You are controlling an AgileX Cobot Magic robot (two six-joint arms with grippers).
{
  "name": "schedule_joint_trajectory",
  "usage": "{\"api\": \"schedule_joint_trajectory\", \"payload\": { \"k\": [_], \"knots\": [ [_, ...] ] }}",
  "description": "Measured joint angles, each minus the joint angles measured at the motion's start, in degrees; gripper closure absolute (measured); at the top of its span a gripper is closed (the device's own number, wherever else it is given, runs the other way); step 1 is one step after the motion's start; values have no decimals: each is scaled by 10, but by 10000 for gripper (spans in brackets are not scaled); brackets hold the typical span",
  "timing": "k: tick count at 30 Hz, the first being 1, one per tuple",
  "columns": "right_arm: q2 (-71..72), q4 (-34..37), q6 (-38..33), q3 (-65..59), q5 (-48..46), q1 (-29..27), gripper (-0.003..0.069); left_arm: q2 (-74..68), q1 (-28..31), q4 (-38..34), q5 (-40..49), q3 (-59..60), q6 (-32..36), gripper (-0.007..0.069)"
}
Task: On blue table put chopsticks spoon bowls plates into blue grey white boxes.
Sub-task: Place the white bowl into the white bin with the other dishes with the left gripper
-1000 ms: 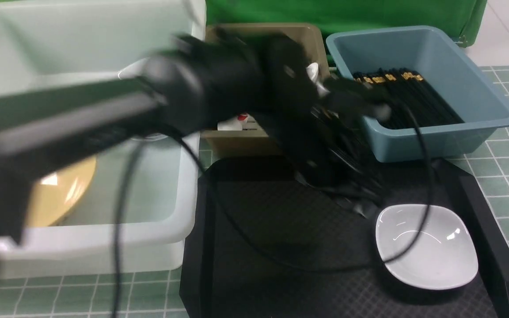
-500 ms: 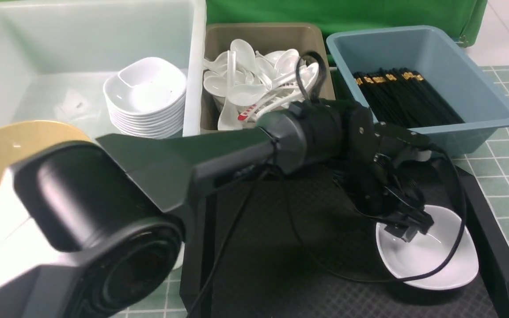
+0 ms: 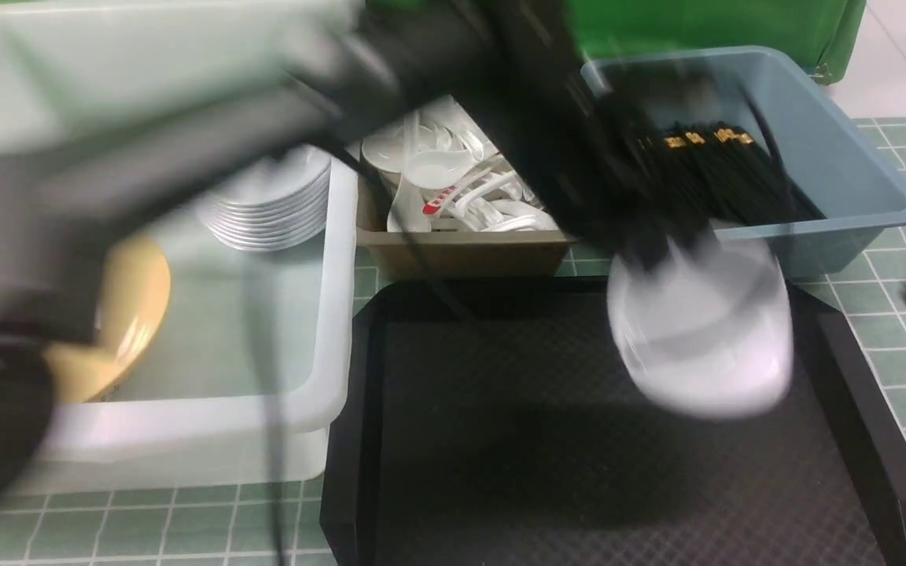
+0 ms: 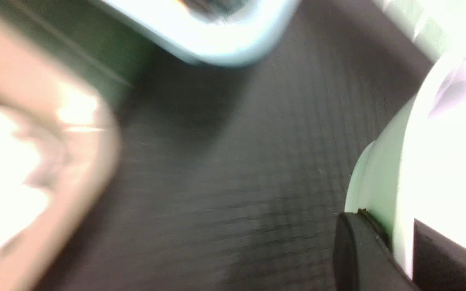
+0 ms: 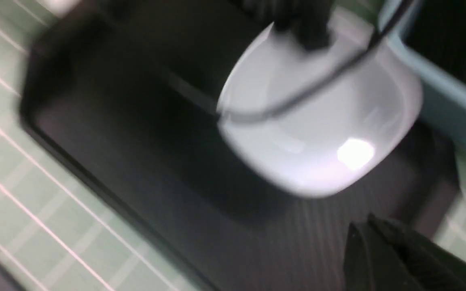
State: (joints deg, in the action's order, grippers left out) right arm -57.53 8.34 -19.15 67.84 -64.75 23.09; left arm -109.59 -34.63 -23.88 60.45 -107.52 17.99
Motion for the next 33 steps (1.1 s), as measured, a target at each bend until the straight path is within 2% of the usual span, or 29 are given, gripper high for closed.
{"api": "schedule_joint_trajectory", "payload": {
  "k": [2, 7, 11, 12, 13, 14, 16, 20, 28, 32, 33],
  "knots": [
    [-24, 11, -14, 25, 2, 10, 611, 38, 38, 12, 18, -2, 1, 621],
    [-104, 21, -33, 109, 14, 91, 611, 123, 179, 39, 77, -3, 1, 621],
    [-168, 21, -35, 163, 23, 156, 611, 136, 293, 43, 103, -3, 1, 621],
    [-183, 21, -36, 176, 23, 168, 611, 135, 325, 41, 102, 1, 1, 621],
    [-188, 21, -36, 183, 23, 174, 611, 134, 325, 41, 102, 1, 1, 621],
    [-206, 20, -39, 199, 23, 184, 611, 132, 372, 30, 88, 17, 0, 621],
    [-219, 17, -47, 207, 23, 188, 611, 124, 409, 10, 63, 40, -1, 621],
    [-232, -8, -49, 211, 23, 188, 611, 87, 443, -38, 1, 85, 8, 621],
    [-236, -29, -45, 211, 26, 188, 611, -14, 444, -115, -85, 96, 50, 616],
    [-236, -33, -45, 211, 34, 188, 611, -54, 442, -130, -113, 96, 76, 581],
    [-236, -37, -45, 211, 39, 188, 611, -68, 438, -131, -124, 96, 92, 547]
  ]
}}
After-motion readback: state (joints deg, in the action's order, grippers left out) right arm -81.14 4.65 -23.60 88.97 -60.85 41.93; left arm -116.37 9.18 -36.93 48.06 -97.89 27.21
